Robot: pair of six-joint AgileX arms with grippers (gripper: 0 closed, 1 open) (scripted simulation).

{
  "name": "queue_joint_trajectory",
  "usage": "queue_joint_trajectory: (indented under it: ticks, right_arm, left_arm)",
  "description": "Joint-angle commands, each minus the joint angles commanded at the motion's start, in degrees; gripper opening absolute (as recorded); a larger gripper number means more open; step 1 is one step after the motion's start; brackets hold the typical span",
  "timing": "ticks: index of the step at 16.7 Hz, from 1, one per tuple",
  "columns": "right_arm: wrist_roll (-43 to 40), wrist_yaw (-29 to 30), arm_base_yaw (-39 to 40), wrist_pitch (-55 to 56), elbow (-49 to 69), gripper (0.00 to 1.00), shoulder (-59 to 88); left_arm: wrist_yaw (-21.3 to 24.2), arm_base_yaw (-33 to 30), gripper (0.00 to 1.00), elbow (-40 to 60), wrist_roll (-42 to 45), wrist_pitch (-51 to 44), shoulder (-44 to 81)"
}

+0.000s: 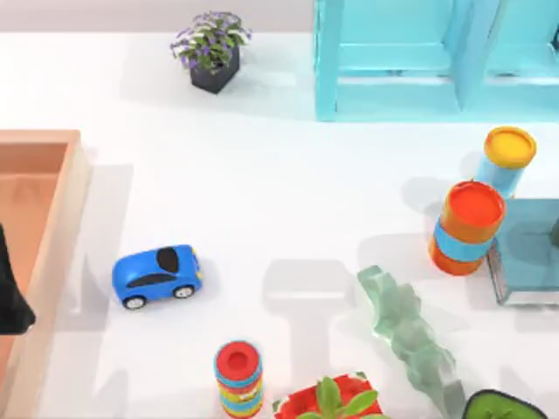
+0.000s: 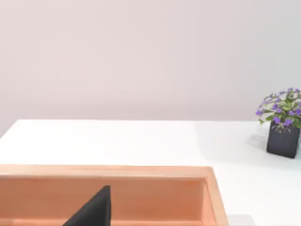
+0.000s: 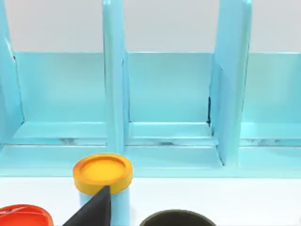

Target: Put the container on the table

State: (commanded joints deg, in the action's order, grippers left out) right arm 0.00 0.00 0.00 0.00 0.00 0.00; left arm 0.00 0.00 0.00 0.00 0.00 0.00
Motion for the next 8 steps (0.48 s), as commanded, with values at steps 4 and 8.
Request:
queue_joint_trajectory:
  ticks: [4, 8]
  right_arm:
    - [-0.2, 0.0, -0.1, -1.8, 1.7, 1.0, 1.8]
    - [-0.7, 0.1, -0.6, -11.9, 12.4, 1.0, 12.7]
  left_arm:
    - [0.0, 0.0, 1.0, 0.0, 0.0, 0.0, 0.0]
    - [0.0, 0.0, 1.0, 0.0, 0.0, 0.0, 0.0]
